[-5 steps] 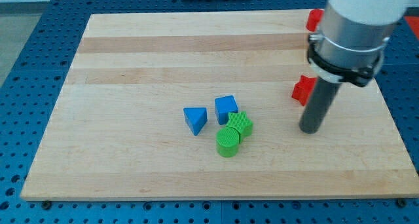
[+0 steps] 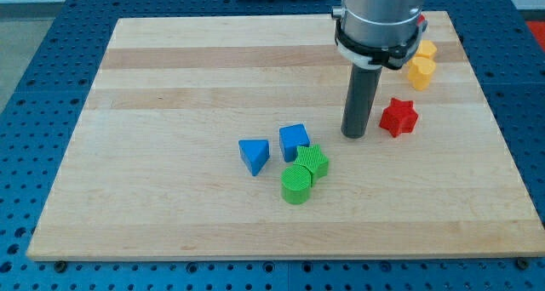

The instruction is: Move the red star towards the heart

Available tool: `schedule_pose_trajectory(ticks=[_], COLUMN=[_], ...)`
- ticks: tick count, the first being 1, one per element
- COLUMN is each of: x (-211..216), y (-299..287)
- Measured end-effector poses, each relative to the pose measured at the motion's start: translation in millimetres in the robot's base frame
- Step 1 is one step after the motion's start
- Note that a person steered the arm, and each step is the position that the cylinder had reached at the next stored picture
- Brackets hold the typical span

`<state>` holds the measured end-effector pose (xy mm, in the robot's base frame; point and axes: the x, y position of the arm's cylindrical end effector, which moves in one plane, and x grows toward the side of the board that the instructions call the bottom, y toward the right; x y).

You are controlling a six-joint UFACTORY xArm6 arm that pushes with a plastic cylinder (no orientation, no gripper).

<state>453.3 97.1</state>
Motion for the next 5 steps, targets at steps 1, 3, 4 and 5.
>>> schedule_pose_trajectory(ticks=[1,3,4,5], x=[1,1,1,1], y=[12,55,65,69])
